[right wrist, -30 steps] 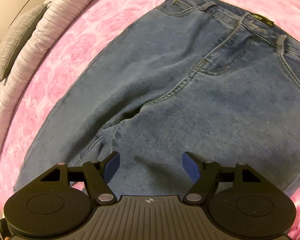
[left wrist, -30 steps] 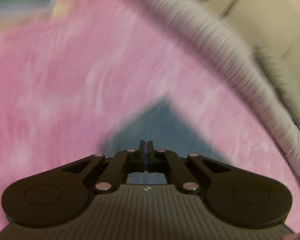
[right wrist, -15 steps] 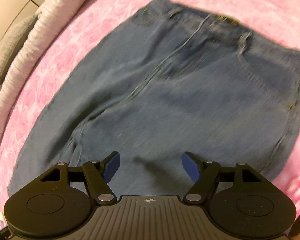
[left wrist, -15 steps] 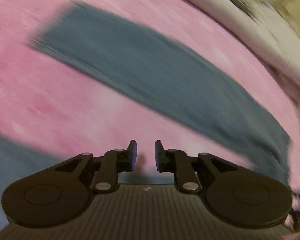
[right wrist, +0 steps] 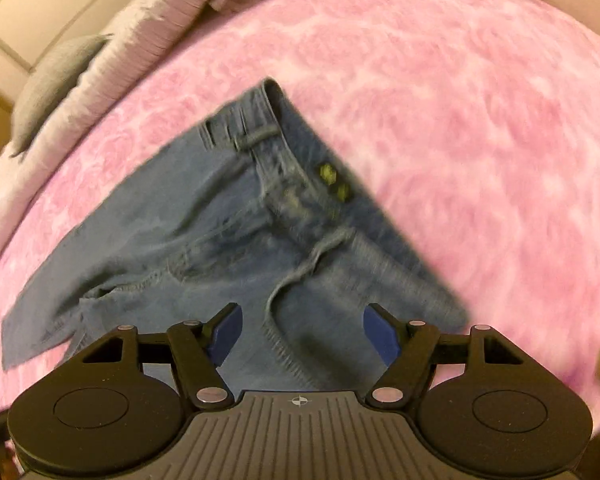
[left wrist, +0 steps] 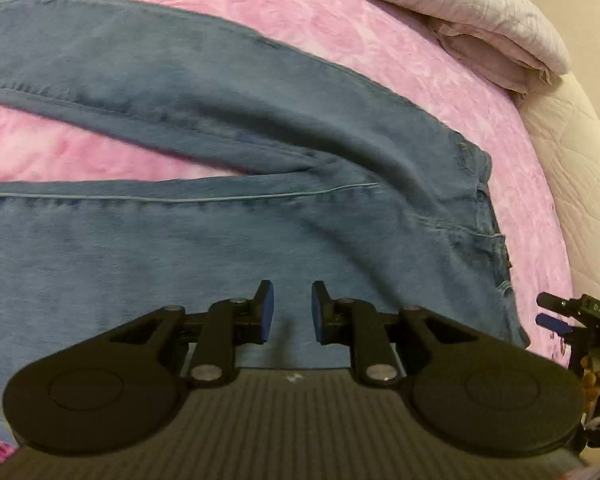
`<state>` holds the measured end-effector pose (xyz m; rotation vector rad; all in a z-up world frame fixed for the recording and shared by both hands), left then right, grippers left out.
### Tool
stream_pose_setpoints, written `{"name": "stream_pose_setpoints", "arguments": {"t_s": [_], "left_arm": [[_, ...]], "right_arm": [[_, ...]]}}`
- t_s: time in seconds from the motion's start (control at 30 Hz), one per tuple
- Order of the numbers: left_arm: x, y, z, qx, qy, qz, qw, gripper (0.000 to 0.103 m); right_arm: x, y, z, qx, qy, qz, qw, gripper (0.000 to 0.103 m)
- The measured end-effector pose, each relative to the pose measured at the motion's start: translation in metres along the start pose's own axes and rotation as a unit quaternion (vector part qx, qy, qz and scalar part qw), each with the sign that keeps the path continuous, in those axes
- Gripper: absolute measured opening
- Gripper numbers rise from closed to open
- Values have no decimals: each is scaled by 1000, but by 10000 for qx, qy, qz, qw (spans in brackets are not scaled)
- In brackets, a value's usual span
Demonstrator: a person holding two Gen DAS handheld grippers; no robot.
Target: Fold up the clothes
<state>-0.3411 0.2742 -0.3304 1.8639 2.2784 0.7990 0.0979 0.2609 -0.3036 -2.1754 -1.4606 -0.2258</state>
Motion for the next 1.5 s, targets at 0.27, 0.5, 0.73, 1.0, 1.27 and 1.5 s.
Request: {"name": "stream_pose_setpoints", "arguments": {"t_s": [0.27, 0.5, 0.73, 1.0, 1.27, 1.5], "left_arm": [[16, 25, 11, 161, 154, -38, 9997, 17], [50, 65, 36, -93, 314, 210, 9992, 17], [82, 123, 92, -570, -45, 861, 9946, 18], [84, 182, 159, -993, -943, 1720, 9755, 19], [70, 185, 185, -916, -1251, 1788, 9716, 19], [80, 188, 193, -915, -1329, 1742, 9714, 19]], "right_arm": [[43, 36, 34, 834, 162, 192, 9962, 38], [69, 61, 61, 1351, 110, 721, 9881, 37], [87, 68, 90, 1557, -2, 730, 9851, 37], [95, 73, 116, 1807, 31, 808, 9802, 37], [114, 70, 134, 2099, -104, 358, 9770, 36], [116, 46, 136, 1962, -176, -455, 9794, 3]]}}
Point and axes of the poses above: each gripper's, at about its wrist camera, not at the fingertips, and z roughly the way its jaws point, y to its right, x to its top, the point moved 2 cm from there along z, roughly the way its jaws point, and after that the axes turned 8 degrees about -z, right-handed, at the moved point
